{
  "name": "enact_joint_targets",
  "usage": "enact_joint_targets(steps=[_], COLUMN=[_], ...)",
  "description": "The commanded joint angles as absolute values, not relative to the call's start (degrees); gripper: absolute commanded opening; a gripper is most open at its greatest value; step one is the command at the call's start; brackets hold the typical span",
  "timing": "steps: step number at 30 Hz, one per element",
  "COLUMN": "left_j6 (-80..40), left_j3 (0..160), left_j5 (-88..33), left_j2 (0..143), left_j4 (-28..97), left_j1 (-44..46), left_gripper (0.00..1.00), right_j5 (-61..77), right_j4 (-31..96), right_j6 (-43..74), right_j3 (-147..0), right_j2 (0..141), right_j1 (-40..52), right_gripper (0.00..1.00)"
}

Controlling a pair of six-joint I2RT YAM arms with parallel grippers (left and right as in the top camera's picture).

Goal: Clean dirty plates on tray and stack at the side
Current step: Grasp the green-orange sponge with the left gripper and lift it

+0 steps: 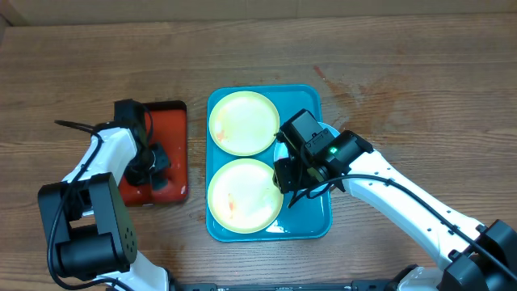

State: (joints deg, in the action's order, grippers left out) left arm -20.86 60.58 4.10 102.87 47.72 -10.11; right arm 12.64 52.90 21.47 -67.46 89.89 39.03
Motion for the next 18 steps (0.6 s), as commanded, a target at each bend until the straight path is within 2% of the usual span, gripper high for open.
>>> enact_joint_targets(steps=[1, 7, 14, 18], left_j6=[-20.75, -18.02, -16.67, -16.01], left_j3=[66.67, 75.42, 77.32, 77.36], left_j5=[3.99, 2.48, -2.04, -3.46], left_j2=[102.69, 98.89, 90.02, 86.39], left_j4=[54.43, 64.14, 64.38, 63.48], left_j1=[-9.69, -9.61, -8.43, -6.02], left_gripper=[0.05, 0.04, 0.04, 0.04], right_j5=[11.94, 8.1, 7.2, 5.13], right_j4=[50.76, 49.93, 45.89, 44.6], right_j6=[27.2, 38.17, 24.51, 22.94], right_j3=[-68.31, -68.16, -68.12, -69.58], right_j2=[89.47, 89.78, 91.48, 92.71], right_j1=[39.2, 39.2, 38.83, 35.48], right_gripper=[0.47, 0.43, 0.43, 0.43])
